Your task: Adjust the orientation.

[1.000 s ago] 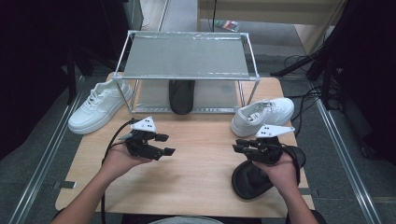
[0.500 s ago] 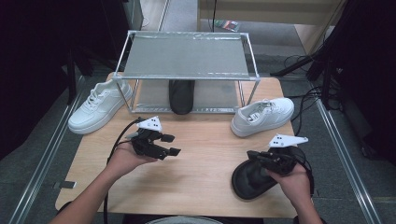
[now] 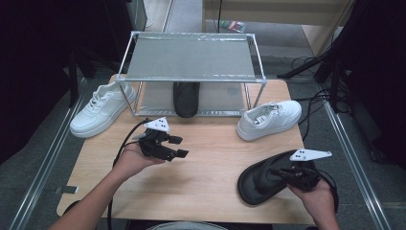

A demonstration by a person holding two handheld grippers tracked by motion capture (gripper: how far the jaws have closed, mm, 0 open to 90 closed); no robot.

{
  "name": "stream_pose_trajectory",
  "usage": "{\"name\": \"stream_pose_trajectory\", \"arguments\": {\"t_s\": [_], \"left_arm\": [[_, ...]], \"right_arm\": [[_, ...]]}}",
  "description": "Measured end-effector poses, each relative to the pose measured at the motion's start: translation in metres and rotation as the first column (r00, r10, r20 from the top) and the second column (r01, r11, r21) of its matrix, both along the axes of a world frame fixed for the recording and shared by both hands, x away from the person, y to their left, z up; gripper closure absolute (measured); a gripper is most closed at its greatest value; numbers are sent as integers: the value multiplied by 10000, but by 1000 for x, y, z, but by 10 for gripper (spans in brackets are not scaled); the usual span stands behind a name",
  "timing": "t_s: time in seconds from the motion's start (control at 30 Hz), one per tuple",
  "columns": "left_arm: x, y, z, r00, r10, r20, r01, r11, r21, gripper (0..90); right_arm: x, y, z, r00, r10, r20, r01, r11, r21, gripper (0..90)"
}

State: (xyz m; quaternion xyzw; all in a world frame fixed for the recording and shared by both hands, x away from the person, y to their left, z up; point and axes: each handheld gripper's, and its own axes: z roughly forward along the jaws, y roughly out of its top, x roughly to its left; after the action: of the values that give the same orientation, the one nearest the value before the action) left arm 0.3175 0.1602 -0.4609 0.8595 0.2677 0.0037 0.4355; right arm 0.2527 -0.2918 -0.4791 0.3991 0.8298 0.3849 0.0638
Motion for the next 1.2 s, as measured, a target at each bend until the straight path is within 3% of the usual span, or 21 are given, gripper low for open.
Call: {"name": "stream_pose_trajectory", "arguments": {"t_s": [0.1,0.2,0.27,0.57,0.97,1.2], "left_arm": [[1,-1,0,10000,22,-15,-22,10000,11,391],[3,-1,-1,10000,-11,-71,11,10000,-61,391],[3,-1,-1,10000,-5,-41,5,10000,10,391],[3,0,-2,9997,16,-235,-16,10000,12,399],[2,6,-5,9989,307,-368,-305,9995,66,397],[1,8,-8,9987,335,-384,-328,9993,200,394]], "right_arm": [[0,-2,-6,9988,101,-474,-110,9998,-183,900],[1,4,-9,9980,255,-578,-284,9983,-507,900],[2,8,-9,9985,321,-436,-345,9978,-563,900],[15,23,-11,9977,386,-555,-406,9986,-347,900],[41,46,-14,9940,1006,-440,-1011,9948,-100,900],[51,58,-15,9916,1211,-446,-1224,9921,-269,900]]}}
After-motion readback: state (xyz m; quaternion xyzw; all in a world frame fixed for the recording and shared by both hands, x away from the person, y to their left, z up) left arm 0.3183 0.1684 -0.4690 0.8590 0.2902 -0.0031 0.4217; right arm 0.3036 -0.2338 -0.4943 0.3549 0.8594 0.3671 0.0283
